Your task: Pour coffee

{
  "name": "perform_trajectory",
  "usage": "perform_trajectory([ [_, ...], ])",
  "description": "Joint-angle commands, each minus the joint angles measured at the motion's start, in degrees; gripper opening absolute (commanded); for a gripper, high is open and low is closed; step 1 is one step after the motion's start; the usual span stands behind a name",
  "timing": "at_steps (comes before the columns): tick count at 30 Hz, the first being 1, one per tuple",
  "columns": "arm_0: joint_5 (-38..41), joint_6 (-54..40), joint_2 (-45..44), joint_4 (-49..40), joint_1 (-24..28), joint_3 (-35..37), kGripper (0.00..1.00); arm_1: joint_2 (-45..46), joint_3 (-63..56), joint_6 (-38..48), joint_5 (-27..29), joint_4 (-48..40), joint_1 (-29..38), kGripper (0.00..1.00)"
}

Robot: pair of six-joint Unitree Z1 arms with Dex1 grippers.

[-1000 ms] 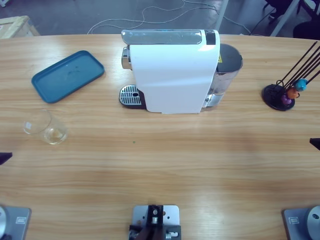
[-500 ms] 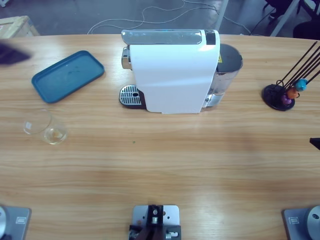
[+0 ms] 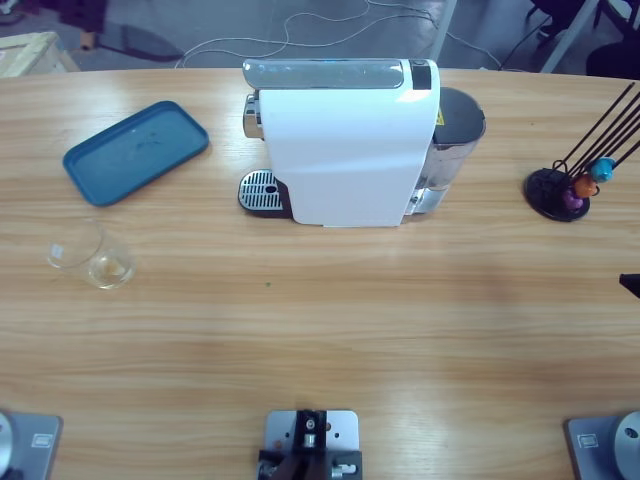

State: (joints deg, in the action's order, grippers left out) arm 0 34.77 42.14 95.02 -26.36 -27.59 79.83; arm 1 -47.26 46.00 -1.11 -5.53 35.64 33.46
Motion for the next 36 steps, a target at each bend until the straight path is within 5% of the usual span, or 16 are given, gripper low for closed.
perform_trajectory([
  [1,4.61,0.05,8.13,2.02,-0.69,-0.22,0.839,-2.28,-1.35,0.59,-0.34,-0.66,-0.33,1.0],
  [6,4.43,0.25,10.39,5.46,-0.92,-0.04,0.839,-2.14,-1.35,0.59,-0.33,-0.57,-0.33,1.0],
  [9,4.57,0.54,11.68,7.19,-1.12,0.31,0.7,-2.31,-1.35,0.59,-0.29,-0.57,-0.33,1.0],
  [11,4.61,0.67,12.17,7.2,-1.52,0.5,0.554,-2.21,-1.35,0.59,-0.27,-0.57,-0.33,1.0],
  [16,5.17,0.49,11.52,7.2,-2.45,-0.52,0.001,-2.15,-1.35,0.59,-0.27,-0.57,-0.33,1.0],
  [31,2.73,0.79,5.95,7.33,-3.03,-2.07,0.0,-1.29,-1.6,0.59,-0.19,-0.66,-0.33,1.0],
  [36,2.76,4.31,4.47,8.72,-5.44,3.63,0.0,-1.17,-1.62,0.59,-0.13,-0.74,-0.33,1.0],
])
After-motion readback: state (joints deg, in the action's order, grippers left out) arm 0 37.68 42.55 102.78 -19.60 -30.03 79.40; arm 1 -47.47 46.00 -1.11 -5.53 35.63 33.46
